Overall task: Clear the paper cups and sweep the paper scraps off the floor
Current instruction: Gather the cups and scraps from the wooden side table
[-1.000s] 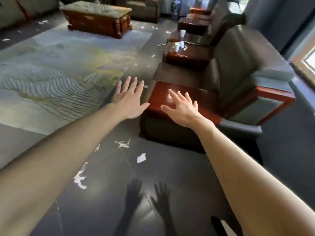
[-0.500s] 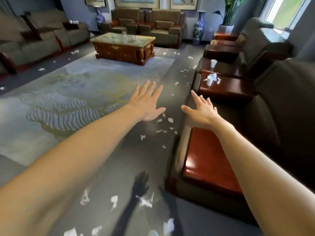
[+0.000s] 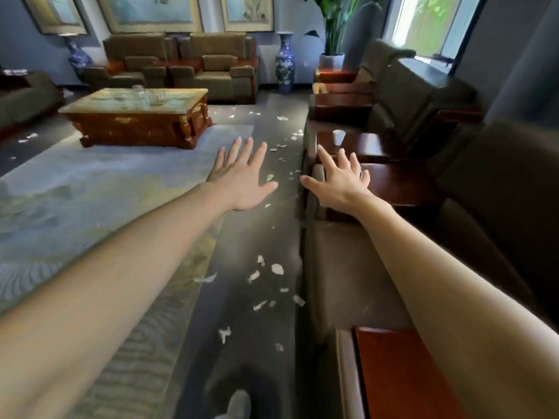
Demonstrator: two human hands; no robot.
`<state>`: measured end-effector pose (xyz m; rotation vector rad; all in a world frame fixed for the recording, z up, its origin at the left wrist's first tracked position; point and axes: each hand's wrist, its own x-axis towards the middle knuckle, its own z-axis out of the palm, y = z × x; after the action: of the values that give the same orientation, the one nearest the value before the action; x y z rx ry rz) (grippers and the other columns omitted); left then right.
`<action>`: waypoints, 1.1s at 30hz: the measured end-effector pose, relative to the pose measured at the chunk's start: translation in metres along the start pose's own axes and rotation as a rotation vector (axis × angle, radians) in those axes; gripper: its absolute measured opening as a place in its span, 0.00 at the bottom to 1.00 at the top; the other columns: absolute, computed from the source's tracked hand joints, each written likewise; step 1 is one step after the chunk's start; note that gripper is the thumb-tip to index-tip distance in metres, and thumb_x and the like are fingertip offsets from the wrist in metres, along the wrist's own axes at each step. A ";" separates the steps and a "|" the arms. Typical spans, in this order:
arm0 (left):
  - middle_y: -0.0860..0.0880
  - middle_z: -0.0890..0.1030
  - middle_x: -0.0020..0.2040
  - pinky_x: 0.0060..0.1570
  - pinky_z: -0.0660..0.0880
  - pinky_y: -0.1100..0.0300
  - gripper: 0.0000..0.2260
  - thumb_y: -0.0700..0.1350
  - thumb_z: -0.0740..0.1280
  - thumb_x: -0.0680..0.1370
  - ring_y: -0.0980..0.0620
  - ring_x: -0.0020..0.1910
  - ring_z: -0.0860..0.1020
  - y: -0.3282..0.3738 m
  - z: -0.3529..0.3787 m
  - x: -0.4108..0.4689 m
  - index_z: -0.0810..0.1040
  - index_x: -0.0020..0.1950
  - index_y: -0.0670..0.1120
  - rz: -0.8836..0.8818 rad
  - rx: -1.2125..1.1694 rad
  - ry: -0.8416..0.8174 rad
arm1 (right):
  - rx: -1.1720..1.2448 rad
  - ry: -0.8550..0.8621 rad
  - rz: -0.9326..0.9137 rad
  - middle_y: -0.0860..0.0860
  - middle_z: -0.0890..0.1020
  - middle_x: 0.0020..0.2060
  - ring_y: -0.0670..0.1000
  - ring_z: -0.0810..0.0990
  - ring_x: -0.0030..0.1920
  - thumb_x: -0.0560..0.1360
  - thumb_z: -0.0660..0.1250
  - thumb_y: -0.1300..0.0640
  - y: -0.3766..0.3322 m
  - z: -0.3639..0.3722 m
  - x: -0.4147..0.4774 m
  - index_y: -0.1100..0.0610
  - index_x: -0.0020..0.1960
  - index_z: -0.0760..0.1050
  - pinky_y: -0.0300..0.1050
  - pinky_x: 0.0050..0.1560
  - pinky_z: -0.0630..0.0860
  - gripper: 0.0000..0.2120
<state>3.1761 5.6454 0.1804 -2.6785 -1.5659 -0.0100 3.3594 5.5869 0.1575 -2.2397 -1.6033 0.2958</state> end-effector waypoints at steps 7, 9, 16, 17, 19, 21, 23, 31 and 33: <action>0.45 0.38 0.79 0.75 0.39 0.45 0.35 0.63 0.52 0.81 0.45 0.77 0.36 -0.049 0.006 0.254 0.37 0.79 0.50 0.126 0.032 -0.030 | 0.028 0.045 0.107 0.54 0.45 0.79 0.56 0.38 0.77 0.77 0.56 0.35 0.006 0.012 0.204 0.39 0.78 0.45 0.61 0.74 0.40 0.35; 0.45 0.38 0.79 0.75 0.38 0.46 0.35 0.62 0.53 0.81 0.46 0.77 0.37 -0.031 0.014 0.318 0.37 0.79 0.50 0.222 0.015 -0.055 | 0.053 0.075 0.214 0.54 0.46 0.79 0.56 0.39 0.78 0.77 0.57 0.35 0.031 0.003 0.245 0.39 0.78 0.45 0.61 0.74 0.40 0.35; 0.46 0.45 0.80 0.76 0.44 0.49 0.34 0.59 0.56 0.81 0.47 0.78 0.44 0.033 0.045 0.522 0.42 0.79 0.49 0.484 -0.061 0.025 | 0.081 0.132 0.416 0.56 0.50 0.78 0.58 0.43 0.78 0.78 0.57 0.37 0.112 -0.012 0.417 0.42 0.78 0.45 0.61 0.75 0.43 0.34; 0.45 0.48 0.80 0.76 0.46 0.49 0.33 0.57 0.57 0.81 0.47 0.78 0.46 0.038 0.047 0.549 0.44 0.79 0.47 0.487 -0.074 0.046 | 0.079 0.135 0.422 0.56 0.51 0.78 0.58 0.44 0.78 0.78 0.57 0.37 0.120 -0.012 0.443 0.42 0.78 0.46 0.61 0.75 0.44 0.35; 0.43 0.53 0.79 0.75 0.51 0.50 0.32 0.54 0.58 0.81 0.45 0.78 0.52 0.044 0.048 0.600 0.48 0.79 0.45 0.484 -0.116 0.080 | 0.098 0.147 0.434 0.56 0.52 0.78 0.59 0.45 0.78 0.78 0.57 0.37 0.135 -0.014 0.493 0.44 0.78 0.47 0.62 0.74 0.45 0.34; 0.41 0.57 0.78 0.74 0.55 0.50 0.31 0.52 0.59 0.81 0.43 0.76 0.56 0.044 0.048 0.643 0.50 0.79 0.44 0.484 -0.137 0.056 | 0.115 0.122 0.444 0.56 0.53 0.78 0.59 0.47 0.78 0.78 0.57 0.37 0.143 -0.014 0.533 0.44 0.78 0.47 0.62 0.74 0.46 0.34; 0.41 0.58 0.77 0.73 0.56 0.50 0.30 0.51 0.60 0.81 0.42 0.76 0.57 0.044 0.047 0.686 0.51 0.79 0.43 0.495 -0.121 0.014 | 0.129 0.099 0.456 0.56 0.54 0.78 0.59 0.49 0.77 0.78 0.57 0.37 0.149 -0.016 0.569 0.44 0.78 0.47 0.62 0.74 0.47 0.34; 0.42 0.59 0.77 0.70 0.59 0.50 0.29 0.50 0.60 0.81 0.41 0.73 0.62 0.092 0.068 0.855 0.53 0.78 0.43 0.700 -0.176 -0.053 | 0.235 0.228 0.648 0.56 0.58 0.76 0.60 0.56 0.76 0.78 0.58 0.38 0.203 -0.021 0.683 0.45 0.79 0.46 0.62 0.74 0.55 0.35; 0.43 0.58 0.77 0.72 0.60 0.50 0.31 0.51 0.61 0.80 0.42 0.74 0.62 0.108 0.092 0.898 0.52 0.79 0.43 0.795 -0.217 -0.126 | 0.283 0.271 0.731 0.57 0.58 0.76 0.60 0.59 0.75 0.78 0.58 0.37 0.221 -0.003 0.705 0.45 0.79 0.46 0.62 0.73 0.57 0.35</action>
<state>3.7094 6.3778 0.1073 -3.3195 -0.4344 0.0133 3.7855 6.1882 0.0996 -2.4169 -0.5258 0.3563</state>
